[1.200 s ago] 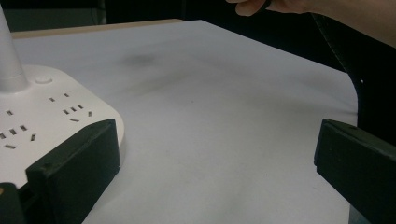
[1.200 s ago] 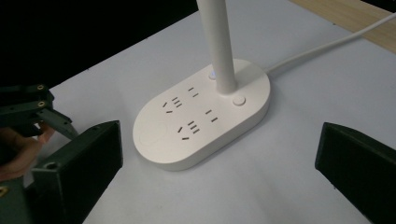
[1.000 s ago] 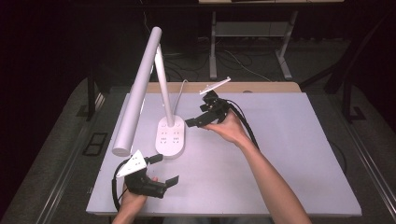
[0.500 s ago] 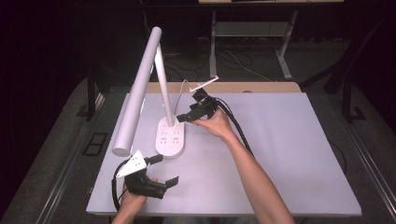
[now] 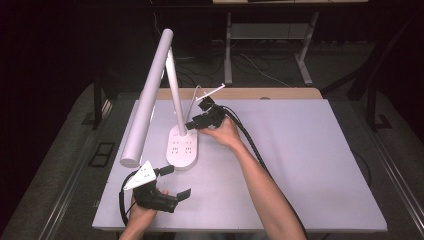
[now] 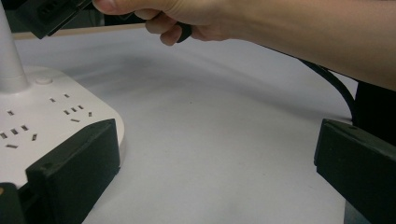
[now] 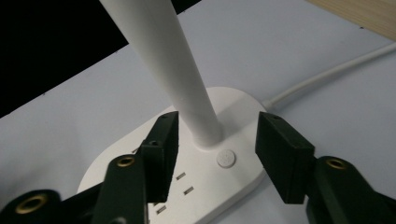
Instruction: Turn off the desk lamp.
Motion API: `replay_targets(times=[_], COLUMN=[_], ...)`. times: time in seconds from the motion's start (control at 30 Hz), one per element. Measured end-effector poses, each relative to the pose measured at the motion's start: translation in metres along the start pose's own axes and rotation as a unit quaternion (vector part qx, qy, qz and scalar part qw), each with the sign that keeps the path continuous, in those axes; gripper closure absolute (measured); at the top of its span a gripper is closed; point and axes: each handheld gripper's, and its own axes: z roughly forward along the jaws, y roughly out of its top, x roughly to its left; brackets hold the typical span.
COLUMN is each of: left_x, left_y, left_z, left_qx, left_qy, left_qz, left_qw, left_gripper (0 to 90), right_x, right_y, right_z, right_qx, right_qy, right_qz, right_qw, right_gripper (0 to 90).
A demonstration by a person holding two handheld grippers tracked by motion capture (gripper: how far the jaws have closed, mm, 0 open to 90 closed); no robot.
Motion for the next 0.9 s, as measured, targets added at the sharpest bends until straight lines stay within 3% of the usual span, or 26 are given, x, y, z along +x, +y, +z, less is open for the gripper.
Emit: replay_targets(times=[0.47,0.9], left_x=[0.0,0.0], left_y=[0.0,0.0], left_z=[0.0,0.0], left_qx=[0.001,0.002], left_qy=[-0.002,-0.002], left_qz=[0.003,0.004], left_qw=[1.0,1.0], left_gripper=[0.0,0.0], right_x=[-0.015,-0.013], right_y=[-0.007,-0.015], right_z=[0.017,0.034], right_qx=[0.016,0.037], right_qy=[0.008,0.014], right_qz=[0.022,0.03], right_qw=[0.9996,0.9987], right_gripper=[89.7,90.0])
